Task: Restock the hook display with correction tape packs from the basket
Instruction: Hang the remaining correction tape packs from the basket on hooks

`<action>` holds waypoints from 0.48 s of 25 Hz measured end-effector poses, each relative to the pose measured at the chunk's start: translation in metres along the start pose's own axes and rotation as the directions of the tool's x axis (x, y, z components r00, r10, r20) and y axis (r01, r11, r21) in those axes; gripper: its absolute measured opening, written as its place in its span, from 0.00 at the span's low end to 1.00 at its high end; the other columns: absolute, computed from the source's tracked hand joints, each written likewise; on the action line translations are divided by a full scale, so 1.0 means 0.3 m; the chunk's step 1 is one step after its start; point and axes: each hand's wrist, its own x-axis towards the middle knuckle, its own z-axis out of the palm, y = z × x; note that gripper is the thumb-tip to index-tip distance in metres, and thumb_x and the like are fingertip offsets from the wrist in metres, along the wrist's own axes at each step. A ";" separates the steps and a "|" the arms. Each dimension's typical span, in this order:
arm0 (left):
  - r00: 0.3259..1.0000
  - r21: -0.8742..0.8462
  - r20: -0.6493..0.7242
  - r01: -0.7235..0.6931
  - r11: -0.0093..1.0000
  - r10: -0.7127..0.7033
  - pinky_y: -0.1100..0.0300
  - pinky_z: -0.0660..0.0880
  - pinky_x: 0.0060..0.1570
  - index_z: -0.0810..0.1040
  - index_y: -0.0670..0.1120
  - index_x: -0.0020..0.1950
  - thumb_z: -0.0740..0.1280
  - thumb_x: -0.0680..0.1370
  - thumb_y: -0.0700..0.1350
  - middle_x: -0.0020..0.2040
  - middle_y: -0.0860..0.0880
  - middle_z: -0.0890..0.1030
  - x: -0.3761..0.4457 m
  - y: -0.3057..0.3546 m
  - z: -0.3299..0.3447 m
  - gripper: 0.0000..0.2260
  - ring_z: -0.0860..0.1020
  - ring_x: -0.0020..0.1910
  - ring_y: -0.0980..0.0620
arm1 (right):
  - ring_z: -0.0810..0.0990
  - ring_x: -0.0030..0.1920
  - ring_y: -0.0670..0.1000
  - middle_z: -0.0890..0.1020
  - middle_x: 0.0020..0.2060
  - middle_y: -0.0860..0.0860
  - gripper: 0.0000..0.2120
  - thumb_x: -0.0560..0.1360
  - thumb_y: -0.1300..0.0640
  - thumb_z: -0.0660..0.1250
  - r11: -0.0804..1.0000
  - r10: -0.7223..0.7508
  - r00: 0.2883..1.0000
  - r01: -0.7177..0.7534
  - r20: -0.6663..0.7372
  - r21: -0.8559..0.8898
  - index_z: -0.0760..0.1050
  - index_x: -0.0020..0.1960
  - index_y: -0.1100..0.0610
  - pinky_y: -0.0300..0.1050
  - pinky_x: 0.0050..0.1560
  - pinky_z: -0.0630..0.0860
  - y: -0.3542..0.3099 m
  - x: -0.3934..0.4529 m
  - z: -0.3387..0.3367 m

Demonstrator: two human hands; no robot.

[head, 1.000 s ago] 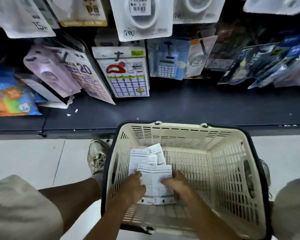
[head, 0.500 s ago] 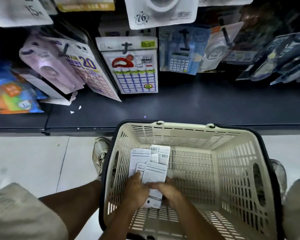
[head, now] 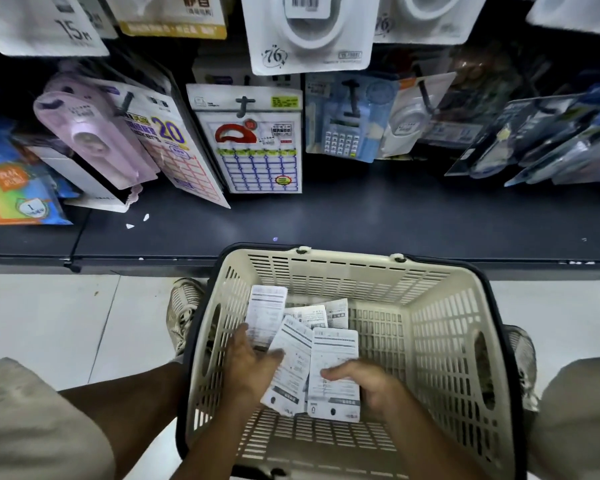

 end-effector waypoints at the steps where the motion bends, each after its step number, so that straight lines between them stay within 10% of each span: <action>1: 0.998 -0.088 0.037 0.060 0.994 -0.057 0.35 0.79 0.57 0.67 0.46 0.73 0.76 0.72 0.34 0.63 0.42 0.81 0.001 0.003 0.002 0.33 0.82 0.58 0.37 | 0.88 0.46 0.54 0.88 0.48 0.55 0.11 0.72 0.71 0.73 1.000 0.015 0.999 -0.016 0.032 0.020 0.84 0.50 0.59 0.44 0.42 0.81 0.000 -0.022 -0.031; 6: 0.939 -0.069 0.319 0.162 0.984 -0.132 0.41 0.81 0.55 0.81 0.49 0.60 0.76 0.72 0.35 0.53 0.45 0.87 -0.037 0.024 0.021 0.19 0.86 0.50 0.41 | 0.88 0.45 0.50 0.88 0.47 0.52 0.12 0.72 0.68 0.75 0.998 0.040 0.995 -0.035 0.093 -0.053 0.82 0.54 0.59 0.42 0.39 0.81 0.020 -0.101 -0.100; 12: 0.892 -0.009 0.437 0.129 0.992 -0.113 0.41 0.75 0.65 0.85 0.50 0.56 0.80 0.68 0.40 0.54 0.49 0.87 -0.071 0.072 0.080 0.17 0.83 0.58 0.44 | 0.84 0.59 0.52 0.86 0.57 0.52 0.23 0.70 0.71 0.75 0.994 -0.048 0.982 0.066 0.182 -0.090 0.80 0.62 0.57 0.47 0.59 0.79 0.026 -0.139 -0.104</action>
